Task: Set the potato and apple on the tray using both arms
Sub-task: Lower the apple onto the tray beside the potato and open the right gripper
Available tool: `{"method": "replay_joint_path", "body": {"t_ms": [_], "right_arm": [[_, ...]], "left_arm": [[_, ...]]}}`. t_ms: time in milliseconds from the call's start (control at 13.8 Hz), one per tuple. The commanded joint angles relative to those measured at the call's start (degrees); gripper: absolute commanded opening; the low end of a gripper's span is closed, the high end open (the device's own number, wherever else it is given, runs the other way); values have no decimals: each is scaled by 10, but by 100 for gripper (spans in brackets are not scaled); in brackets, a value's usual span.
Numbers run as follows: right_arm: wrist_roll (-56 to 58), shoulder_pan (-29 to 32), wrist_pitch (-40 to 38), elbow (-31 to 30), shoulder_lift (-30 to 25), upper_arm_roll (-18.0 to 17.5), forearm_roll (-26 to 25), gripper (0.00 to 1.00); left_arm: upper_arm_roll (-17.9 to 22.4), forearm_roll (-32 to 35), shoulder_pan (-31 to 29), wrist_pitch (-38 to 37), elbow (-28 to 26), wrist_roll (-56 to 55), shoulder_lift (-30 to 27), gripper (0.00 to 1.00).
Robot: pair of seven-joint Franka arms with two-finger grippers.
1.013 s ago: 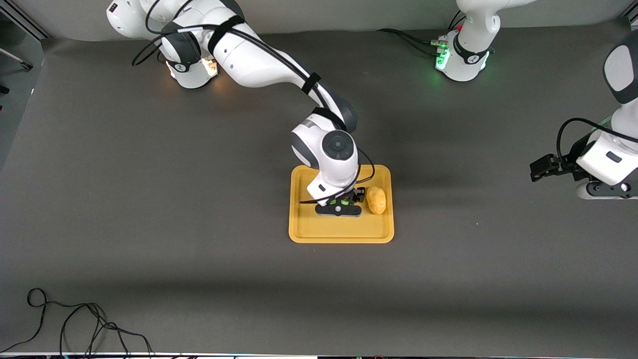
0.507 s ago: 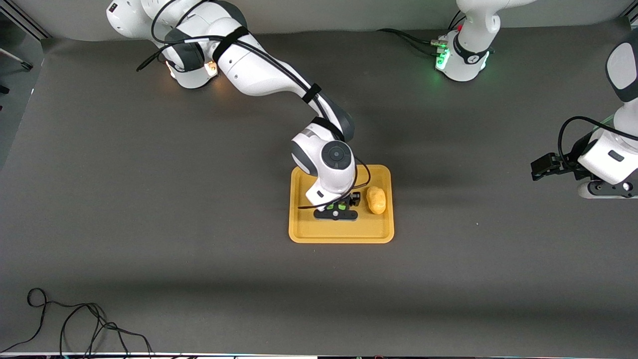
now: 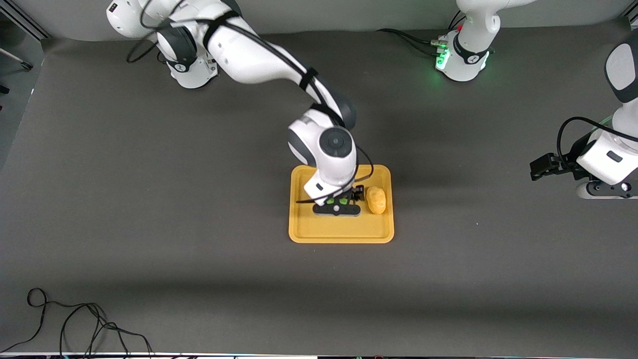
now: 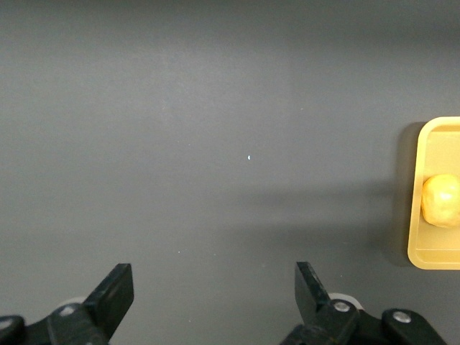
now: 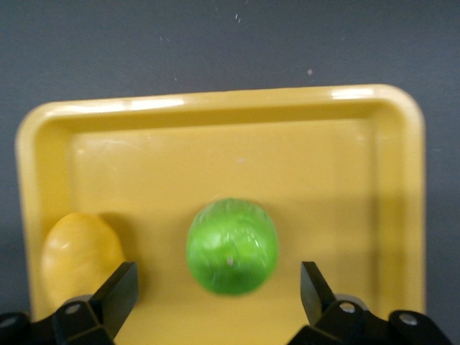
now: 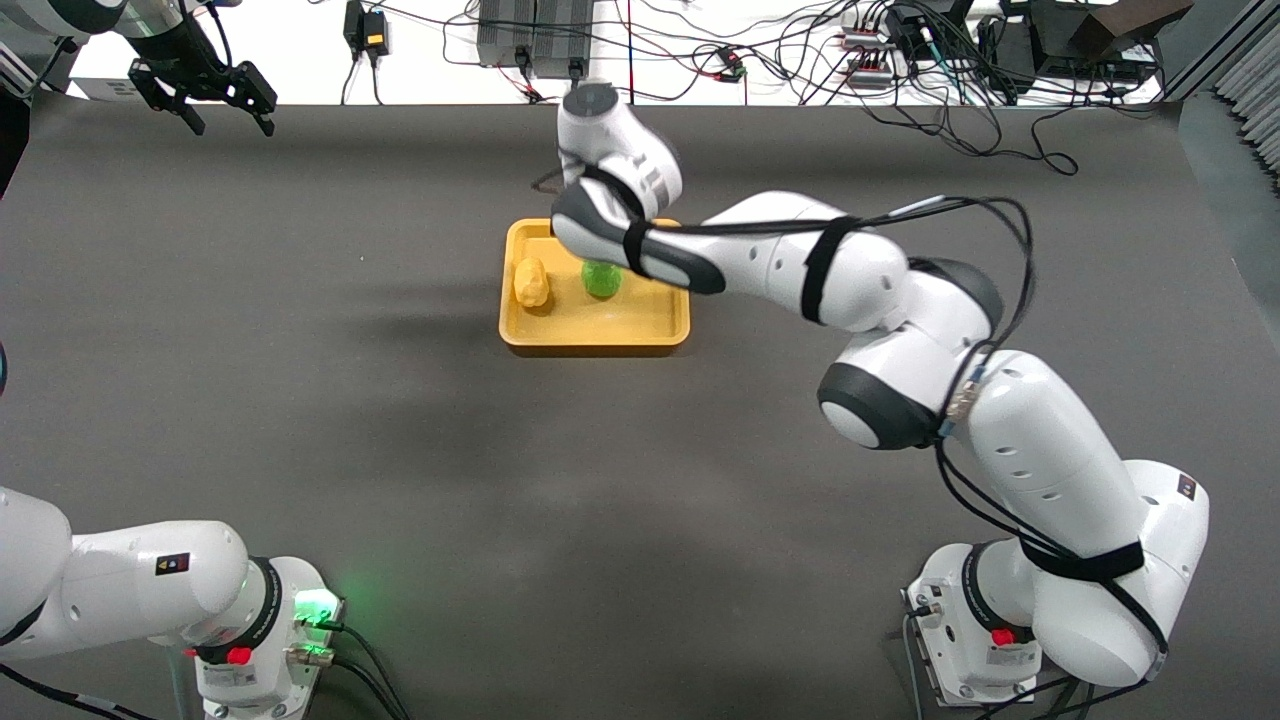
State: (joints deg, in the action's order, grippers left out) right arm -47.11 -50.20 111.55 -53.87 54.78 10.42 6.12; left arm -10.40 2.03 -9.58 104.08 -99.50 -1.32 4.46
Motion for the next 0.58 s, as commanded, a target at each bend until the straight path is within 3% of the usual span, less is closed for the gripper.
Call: {"method": "replay_joint_path", "body": {"t_ms": [0, 72, 217, 507], "right_arm": [[-1, 3, -82, -23, -98, 4, -10, 100], [2, 12, -107, -23, -123, 8, -11, 100], [7, 21, -163, -46, -183, 28, -12, 100], [96, 31, -191, -192, -325, 84, -14, 100]], "left_arm": [[85, 1, 84, -4, 4, 3, -2, 100], [116, 0, 112, -5, 4, 10, -3, 100], [133, 0, 127, -9, 3, 25, -9, 100], [146, -1, 140, -3, 4, 31, -8, 100]]}}
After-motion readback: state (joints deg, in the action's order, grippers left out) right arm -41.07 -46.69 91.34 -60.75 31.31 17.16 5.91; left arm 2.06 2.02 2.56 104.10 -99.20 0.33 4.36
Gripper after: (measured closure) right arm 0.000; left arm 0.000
